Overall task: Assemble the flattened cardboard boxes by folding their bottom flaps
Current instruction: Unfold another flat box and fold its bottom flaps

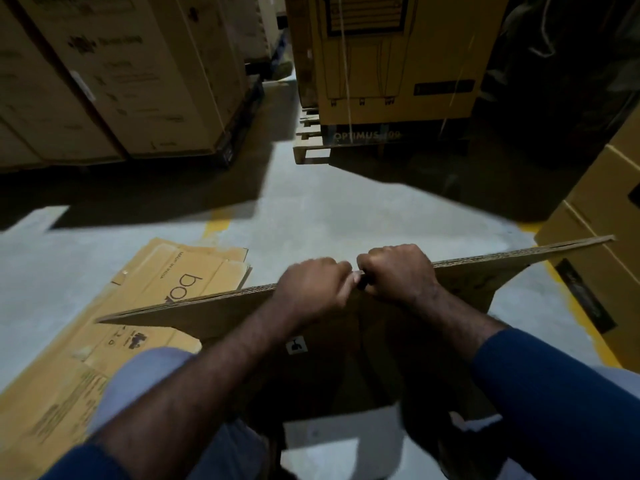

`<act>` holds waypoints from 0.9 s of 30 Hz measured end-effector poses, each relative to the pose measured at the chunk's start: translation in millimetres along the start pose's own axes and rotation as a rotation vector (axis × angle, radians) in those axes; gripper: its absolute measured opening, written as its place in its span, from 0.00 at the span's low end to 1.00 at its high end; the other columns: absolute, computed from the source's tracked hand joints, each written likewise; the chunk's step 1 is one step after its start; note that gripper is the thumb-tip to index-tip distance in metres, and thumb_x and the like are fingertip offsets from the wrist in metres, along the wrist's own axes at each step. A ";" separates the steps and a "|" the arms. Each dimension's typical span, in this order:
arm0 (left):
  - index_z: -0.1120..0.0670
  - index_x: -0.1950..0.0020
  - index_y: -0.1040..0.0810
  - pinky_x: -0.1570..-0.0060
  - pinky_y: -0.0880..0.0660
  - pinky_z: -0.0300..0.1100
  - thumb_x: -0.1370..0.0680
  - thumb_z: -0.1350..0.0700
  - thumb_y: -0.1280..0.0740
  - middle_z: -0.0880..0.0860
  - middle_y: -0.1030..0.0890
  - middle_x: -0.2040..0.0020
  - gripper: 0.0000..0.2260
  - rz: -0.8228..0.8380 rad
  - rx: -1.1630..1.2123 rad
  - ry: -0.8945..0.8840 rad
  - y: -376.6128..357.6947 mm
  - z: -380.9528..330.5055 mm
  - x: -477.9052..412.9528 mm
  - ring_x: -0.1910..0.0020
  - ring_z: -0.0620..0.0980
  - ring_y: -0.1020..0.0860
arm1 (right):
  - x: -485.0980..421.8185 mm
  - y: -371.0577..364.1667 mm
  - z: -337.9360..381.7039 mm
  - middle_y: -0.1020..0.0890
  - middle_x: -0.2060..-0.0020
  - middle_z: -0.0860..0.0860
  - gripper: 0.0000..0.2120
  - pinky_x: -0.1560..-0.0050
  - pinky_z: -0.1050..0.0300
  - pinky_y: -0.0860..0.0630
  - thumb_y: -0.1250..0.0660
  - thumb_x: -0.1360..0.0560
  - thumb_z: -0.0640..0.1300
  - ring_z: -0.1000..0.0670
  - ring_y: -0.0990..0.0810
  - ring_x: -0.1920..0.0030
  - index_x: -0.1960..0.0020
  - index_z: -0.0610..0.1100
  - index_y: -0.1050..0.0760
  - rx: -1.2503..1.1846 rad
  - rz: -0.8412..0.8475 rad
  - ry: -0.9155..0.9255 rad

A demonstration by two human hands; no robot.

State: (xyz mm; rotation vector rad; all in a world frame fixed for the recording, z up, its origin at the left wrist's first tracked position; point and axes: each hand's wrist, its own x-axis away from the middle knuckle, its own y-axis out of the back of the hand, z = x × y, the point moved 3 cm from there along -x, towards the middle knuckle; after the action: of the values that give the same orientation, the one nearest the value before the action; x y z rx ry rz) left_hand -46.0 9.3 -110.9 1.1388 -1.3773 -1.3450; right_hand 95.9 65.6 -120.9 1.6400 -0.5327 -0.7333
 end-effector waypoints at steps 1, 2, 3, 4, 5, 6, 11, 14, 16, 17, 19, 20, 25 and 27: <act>0.51 0.40 0.25 0.59 0.31 0.47 0.18 0.40 0.45 0.54 0.20 0.50 0.19 -0.082 -0.061 -0.068 -10.8 -2.8 8.4 0.53 0.57 0.20 | -0.7 -1.6 -0.3 0.17 0.63 0.50 0.13 0.69 0.56 0.35 0.27 0.30 0.57 0.43 0.17 0.63 0.58 0.47 0.22 0.019 -0.005 0.003; 0.53 0.40 0.26 0.61 0.32 0.47 0.20 0.40 0.45 0.53 0.21 0.51 0.19 -0.127 -0.137 -0.112 -18.8 -4.2 12.9 0.57 0.57 0.20 | -1.2 -2.7 -1.6 0.19 0.67 0.50 0.15 0.71 0.57 0.36 0.24 0.33 0.57 0.43 0.18 0.68 0.61 0.47 0.24 0.043 -0.018 -0.003; 0.54 0.42 0.26 0.64 0.34 0.46 0.22 0.42 0.46 0.53 0.21 0.54 0.19 -0.165 -0.166 -0.132 -23.2 -4.5 13.3 0.61 0.57 0.21 | -1.2 -3.0 -2.7 0.20 0.70 0.50 0.17 0.73 0.58 0.37 0.22 0.36 0.57 0.43 0.19 0.71 0.63 0.47 0.25 0.050 -0.031 -0.011; 0.55 0.45 0.26 0.68 0.36 0.45 0.23 0.44 0.45 0.54 0.22 0.57 0.18 -0.202 -0.158 -0.144 -24.3 -4.4 10.6 0.65 0.57 0.22 | -0.9 -2.4 -3.2 0.20 0.71 0.50 0.19 0.73 0.58 0.38 0.21 0.38 0.57 0.43 0.20 0.72 0.62 0.47 0.26 0.041 -0.054 -0.013; 0.55 0.48 0.25 0.70 0.37 0.44 0.25 0.45 0.44 0.54 0.23 0.59 0.17 -0.235 -0.160 -0.158 -23.2 -4.9 7.5 0.69 0.57 0.23 | -0.7 -2.4 -3.3 0.20 0.71 0.50 0.19 0.73 0.58 0.38 0.21 0.38 0.57 0.43 0.20 0.72 0.60 0.48 0.27 0.024 -0.072 -0.004; 0.56 0.49 0.25 0.73 0.38 0.43 0.25 0.46 0.43 0.54 0.24 0.61 0.16 -0.268 -0.169 -0.172 -22.6 -5.6 4.7 0.72 0.57 0.24 | -0.1 -2.2 -3.1 0.19 0.70 0.50 0.21 0.73 0.57 0.37 0.21 0.37 0.57 0.42 0.20 0.71 0.56 0.47 0.28 0.011 -0.087 0.010; 0.57 0.47 0.22 0.77 0.41 0.39 0.24 0.44 0.42 0.52 0.23 0.70 0.19 -0.369 -0.189 -0.185 -20.0 1.1 -15.0 0.79 0.56 0.25 | -3.2 6.8 -14.8 0.16 0.57 0.51 0.23 0.63 0.52 0.26 0.26 0.27 0.52 0.42 0.18 0.57 0.40 0.48 0.34 -0.146 0.016 0.040; 0.54 0.45 0.22 0.77 0.40 0.40 0.21 0.44 0.44 0.53 0.23 0.70 0.18 -0.389 -0.198 -0.224 -16.1 6.4 -28.3 0.79 0.56 0.25 | -10.6 16.4 -28.7 0.17 0.48 0.54 0.22 0.56 0.53 0.27 0.23 0.28 0.50 0.48 0.19 0.48 0.38 0.52 0.29 -0.281 0.168 0.015; 0.53 0.47 0.22 0.76 0.41 0.40 0.19 0.41 0.42 0.52 0.22 0.69 0.17 -0.398 -0.233 -0.219 -13.1 9.7 -35.4 0.78 0.56 0.24 | -10.0 22.0 -47.1 0.19 0.47 0.57 0.23 0.49 0.51 0.23 0.22 0.29 0.52 0.51 0.21 0.46 0.38 0.55 0.25 -0.279 0.263 -0.055; 0.52 0.48 0.23 0.75 0.41 0.40 0.18 0.40 0.43 0.52 0.21 0.69 0.18 -0.405 -0.234 -0.209 -11.9 9.3 -36.9 0.78 0.56 0.24 | -8.0 23.7 -57.6 0.18 0.49 0.58 0.18 0.49 0.50 0.22 0.22 0.29 0.52 0.52 0.20 0.47 0.41 0.57 0.23 -0.245 0.264 -0.099; 0.52 0.50 0.24 0.74 0.40 0.40 0.18 0.38 0.44 0.52 0.20 0.68 0.19 -0.414 -0.219 -0.194 -11.0 5.2 -37.3 0.77 0.57 0.23 | -3.9 23.5 -72.9 0.17 0.54 0.57 0.09 0.52 0.50 0.22 0.24 0.27 0.52 0.50 0.19 0.50 0.48 0.56 0.19 -0.208 0.202 -0.172; 0.51 0.50 0.24 0.73 0.40 0.40 0.18 0.38 0.44 0.52 0.20 0.67 0.19 -0.402 -0.213 -0.183 -11.0 2.0 -37.1 0.76 0.56 0.22 | -2.6 22.3 -74.5 0.17 0.57 0.57 0.06 0.54 0.51 0.22 0.24 0.26 0.52 0.50 0.18 0.52 0.50 0.55 0.19 -0.230 0.169 -0.183; 0.52 0.48 0.27 0.75 0.44 0.39 0.22 0.36 0.36 0.50 0.20 0.60 0.19 -0.336 -0.225 -0.117 -10.6 -6.2 -39.8 0.75 0.53 0.23 | -2.8 19.7 -63.4 0.16 0.62 0.56 0.05 0.59 0.55 0.27 0.24 0.26 0.53 0.50 0.19 0.58 0.53 0.54 0.16 -0.272 0.092 -0.179; 0.53 0.42 0.29 0.74 0.41 0.41 0.22 0.39 0.35 0.51 0.19 0.57 0.19 -0.300 -0.238 -0.114 -10.3 -8.1 -41.8 0.72 0.55 0.21 | -1.8 20.3 -62.7 0.16 0.62 0.55 0.05 0.59 0.55 0.25 0.24 0.27 0.54 0.51 0.19 0.59 0.53 0.54 0.16 -0.294 0.087 -0.179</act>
State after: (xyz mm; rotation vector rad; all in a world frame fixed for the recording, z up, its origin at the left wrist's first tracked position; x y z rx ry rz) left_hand -29.4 48.7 -120.5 1.1514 -1.1164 -1.7606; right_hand 140.5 106.3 -94.4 1.2783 -0.5901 -0.8558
